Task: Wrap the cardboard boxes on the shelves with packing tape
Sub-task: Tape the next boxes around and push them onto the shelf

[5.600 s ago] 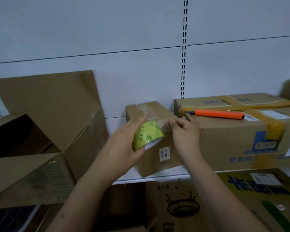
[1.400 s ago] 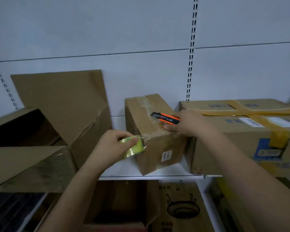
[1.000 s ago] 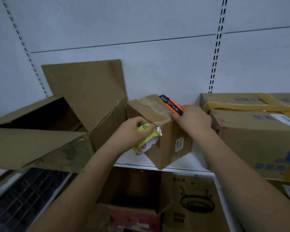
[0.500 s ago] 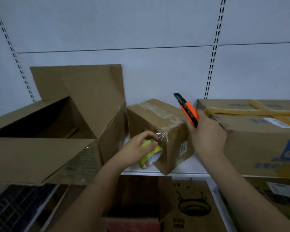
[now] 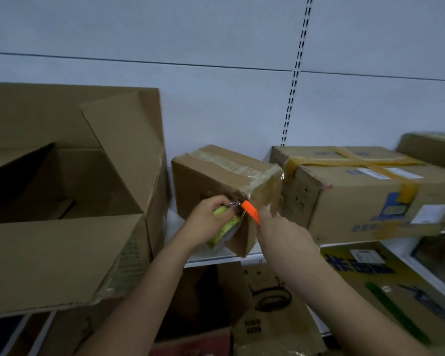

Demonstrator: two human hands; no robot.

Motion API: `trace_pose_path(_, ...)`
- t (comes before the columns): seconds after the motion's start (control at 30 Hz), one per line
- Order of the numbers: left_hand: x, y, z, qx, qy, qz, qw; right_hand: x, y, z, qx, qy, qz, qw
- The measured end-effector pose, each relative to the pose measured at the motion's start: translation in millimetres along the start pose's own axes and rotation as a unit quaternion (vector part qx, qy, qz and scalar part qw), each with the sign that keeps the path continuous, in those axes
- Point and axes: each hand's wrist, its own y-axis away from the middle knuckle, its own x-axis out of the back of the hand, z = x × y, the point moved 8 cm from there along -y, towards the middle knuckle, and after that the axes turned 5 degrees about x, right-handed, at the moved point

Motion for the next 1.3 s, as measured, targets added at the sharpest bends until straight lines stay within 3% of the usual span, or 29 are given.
trace_pose_path(0.17,-0.2,-8.0,7.4,0.001,-0.023,-0.007,1.0,-11.8,11.7,14.2,-0.058,-0.01,-0.046,0.997)
trace_pose_path(0.3,5.3,-8.0,-12.9,0.053,-0.05,0.022,0.997,-21.3,36.5,36.4,-0.12,-0.037,-0.127,0.984)
trace_pose_path(0.37,4.5,-0.1,-25.9,0.082,-0.012,0.014,0.996,-15.0,46.6,40.5,-0.11,-0.052,-0.084,0.989)
trace_pose_path(0.43,2.1,7.9,-29.9,0.098,0.027,0.007,0.995,1.2,50.9,30.9,-0.058,-0.089,0.008,0.994)
trace_pose_path(0.53,1.5,19.3,-26.2,0.108,0.07,0.035,0.991,21.6,42.4,17.2,-0.008,-0.178,0.137,0.974)
trace_pose_path(0.7,11.8,35.8,-23.8,0.088,0.096,0.093,0.987,32.8,-9.3,25.0,-0.042,-0.218,0.263,0.939)
trace_pose_path(0.9,34.6,48.9,-18.0,0.047,0.117,0.182,0.975,21.5,-48.3,27.6,-0.044,-0.29,0.286,0.912)
trace_pose_path(1.03,48.1,48.7,-3.3,0.025,0.171,0.195,0.965,8.4,-51.3,37.0,-0.014,-0.271,0.259,0.927)
trace_pose_path(1.2,48.9,51.3,9.2,0.027,0.225,0.212,0.951,-18.7,-45.4,93.6,-0.12,-0.268,0.251,0.922)
trace_pose_path(1.3,55.4,43.6,17.7,-0.011,0.222,0.226,0.948,-17.8,-42.1,101.1,-0.13,-0.338,0.299,0.883)
